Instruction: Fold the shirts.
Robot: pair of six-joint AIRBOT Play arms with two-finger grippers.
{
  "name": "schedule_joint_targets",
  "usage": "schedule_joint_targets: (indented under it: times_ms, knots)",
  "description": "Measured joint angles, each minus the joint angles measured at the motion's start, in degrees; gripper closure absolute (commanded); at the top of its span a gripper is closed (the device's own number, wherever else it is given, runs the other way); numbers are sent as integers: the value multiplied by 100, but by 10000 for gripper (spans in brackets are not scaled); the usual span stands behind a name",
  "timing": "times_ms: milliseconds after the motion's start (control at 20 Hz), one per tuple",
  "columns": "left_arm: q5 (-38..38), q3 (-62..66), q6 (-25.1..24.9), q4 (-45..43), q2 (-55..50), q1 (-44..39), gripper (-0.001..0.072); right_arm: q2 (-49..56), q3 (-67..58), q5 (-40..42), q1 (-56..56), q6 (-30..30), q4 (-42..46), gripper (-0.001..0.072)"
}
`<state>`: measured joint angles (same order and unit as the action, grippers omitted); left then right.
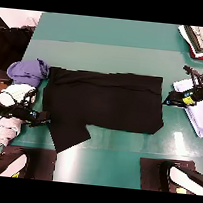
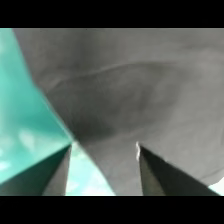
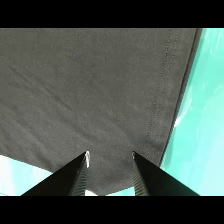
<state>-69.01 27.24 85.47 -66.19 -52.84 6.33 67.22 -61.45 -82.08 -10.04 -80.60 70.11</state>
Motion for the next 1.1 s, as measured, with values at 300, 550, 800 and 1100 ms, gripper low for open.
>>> schedule_joint_targets:
  times_ms: [300, 550, 800, 1100]
  knots:
    - [369, -129, 72, 92, 4, -7, 685, -208, 188, -79, -50, 13, 0, 394]
    - [389, 107, -61, 282, 22, -7, 685, -658, 1298, -153, -560, 13, 9, 140]
    - [385, 317, -243, 472, 22, -7, 685, -1040, 2555, 63, -881, 13, -140, 204]
    - [380, 369, -323, 632, 24, -7, 685, -1071, 3270, 844, -946, 13, -743, 482]
